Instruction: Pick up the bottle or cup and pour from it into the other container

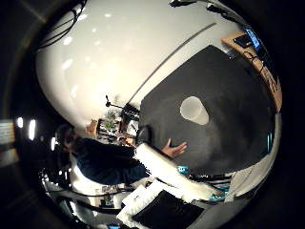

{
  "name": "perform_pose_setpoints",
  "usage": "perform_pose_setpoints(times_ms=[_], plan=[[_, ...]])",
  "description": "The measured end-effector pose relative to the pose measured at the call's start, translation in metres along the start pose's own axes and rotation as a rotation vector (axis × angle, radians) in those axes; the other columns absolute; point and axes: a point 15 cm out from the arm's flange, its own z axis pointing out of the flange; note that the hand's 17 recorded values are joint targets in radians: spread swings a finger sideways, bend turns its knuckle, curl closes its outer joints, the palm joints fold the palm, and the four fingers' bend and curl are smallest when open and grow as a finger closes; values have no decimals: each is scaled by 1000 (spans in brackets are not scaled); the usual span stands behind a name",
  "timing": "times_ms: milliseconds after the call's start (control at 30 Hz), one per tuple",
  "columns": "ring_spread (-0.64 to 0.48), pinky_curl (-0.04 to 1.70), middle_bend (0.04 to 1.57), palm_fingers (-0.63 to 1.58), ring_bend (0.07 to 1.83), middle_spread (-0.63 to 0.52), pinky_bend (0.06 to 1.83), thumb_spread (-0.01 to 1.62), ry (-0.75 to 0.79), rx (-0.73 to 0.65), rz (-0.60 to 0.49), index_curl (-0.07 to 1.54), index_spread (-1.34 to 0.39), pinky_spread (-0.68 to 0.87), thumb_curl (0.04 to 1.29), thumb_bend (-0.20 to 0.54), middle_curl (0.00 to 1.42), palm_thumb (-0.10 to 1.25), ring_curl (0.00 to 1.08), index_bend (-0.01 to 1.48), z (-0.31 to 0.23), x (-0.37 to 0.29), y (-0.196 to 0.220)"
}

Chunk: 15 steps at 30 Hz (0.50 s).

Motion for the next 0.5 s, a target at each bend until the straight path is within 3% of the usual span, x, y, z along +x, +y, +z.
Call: perform_pose_setpoints(times_ms=[267,500], plan=[[188,271,302,109,548,61,772,993,-68,-7,67,237,-278,482,263,-35,338,231,220,138,22,45,12],[194,263,305,78,553,96,792,968,-226,69,89,235,-267,483,278,-27,335,219,221,143,41,60,6]])
